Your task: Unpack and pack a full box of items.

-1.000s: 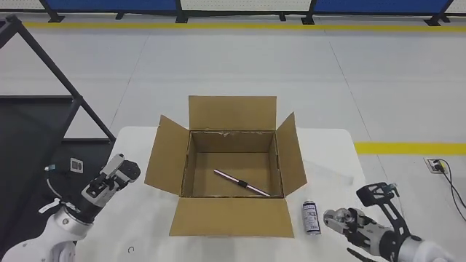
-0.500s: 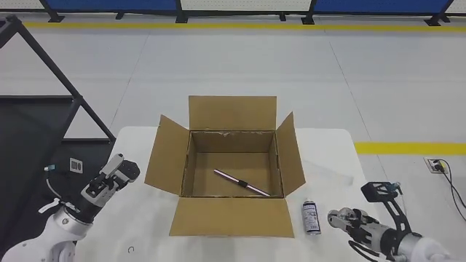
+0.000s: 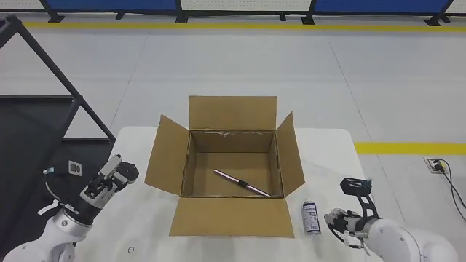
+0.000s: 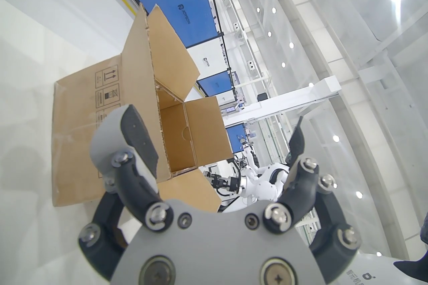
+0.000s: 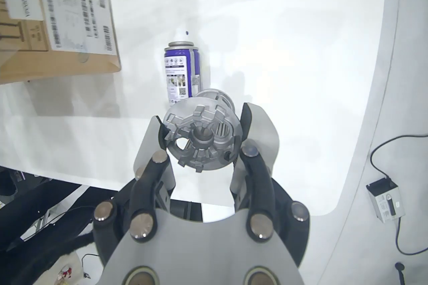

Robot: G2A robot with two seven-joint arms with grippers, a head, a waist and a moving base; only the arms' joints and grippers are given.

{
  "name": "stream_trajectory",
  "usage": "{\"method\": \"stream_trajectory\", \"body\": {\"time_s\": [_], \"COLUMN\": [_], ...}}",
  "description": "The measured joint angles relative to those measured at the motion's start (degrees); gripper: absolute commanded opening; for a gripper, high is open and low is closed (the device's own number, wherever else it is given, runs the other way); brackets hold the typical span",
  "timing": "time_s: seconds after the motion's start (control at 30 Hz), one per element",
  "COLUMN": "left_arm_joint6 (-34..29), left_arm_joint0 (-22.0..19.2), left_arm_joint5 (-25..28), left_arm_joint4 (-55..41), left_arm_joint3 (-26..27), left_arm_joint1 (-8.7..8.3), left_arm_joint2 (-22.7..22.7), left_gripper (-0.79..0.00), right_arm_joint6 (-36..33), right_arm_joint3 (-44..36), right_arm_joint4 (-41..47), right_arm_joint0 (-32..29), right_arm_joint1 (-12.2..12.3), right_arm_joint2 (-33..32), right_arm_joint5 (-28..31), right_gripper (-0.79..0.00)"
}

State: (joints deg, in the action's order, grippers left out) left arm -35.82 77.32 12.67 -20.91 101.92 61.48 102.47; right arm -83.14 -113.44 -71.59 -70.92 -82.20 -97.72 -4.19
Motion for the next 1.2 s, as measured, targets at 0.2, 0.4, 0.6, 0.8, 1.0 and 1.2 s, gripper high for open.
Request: {"method": "stream_trajectory", "body": {"time_s": [0.2,0.4,0.6,0.8,1.0,1.2], "left_arm_joint6": [0.0,0.0,0.0,0.0,0.0,0.0], "left_arm_joint0": [0.0,0.0,0.0,0.0,0.0,0.0], "left_arm_joint5": [0.0,0.0,0.0,0.0,0.0,0.0], "left_arm_joint4": [0.0,0.0,0.0,0.0,0.0,0.0], "left_arm_joint3": [0.0,0.0,0.0,0.0,0.0,0.0], "left_arm_joint1": [0.0,0.0,0.0,0.0,0.0,0.0], "left_arm_joint2": [0.0,0.0,0.0,0.0,0.0,0.0], "left_gripper": [0.0,0.0,0.0,0.0,0.0,0.0], "right_arm_joint6": [2.0,6.7,7.5,7.5,7.4,7.2], "right_arm_joint3": [4.4,8.1,11.0,13.8,16.5,17.4], "right_arm_joint4": [-2.5,-3.4,-4.6,-4.4,-4.6,-4.6], "right_arm_joint0": [1.6,2.5,3.7,4.9,6.2,6.8], "right_arm_joint1": [0.3,0.5,0.9,1.2,1.6,1.8], "right_arm_joint2": [1.2,1.3,1.3,1.7,2.1,2.5], "right_arm_joint5": [-2.8,-5.4,-6.2,-6.2,-6.1,-6.7], "right_gripper": [-0.785,-0.785,-0.785,-0.785,-0.659,-0.416]}}
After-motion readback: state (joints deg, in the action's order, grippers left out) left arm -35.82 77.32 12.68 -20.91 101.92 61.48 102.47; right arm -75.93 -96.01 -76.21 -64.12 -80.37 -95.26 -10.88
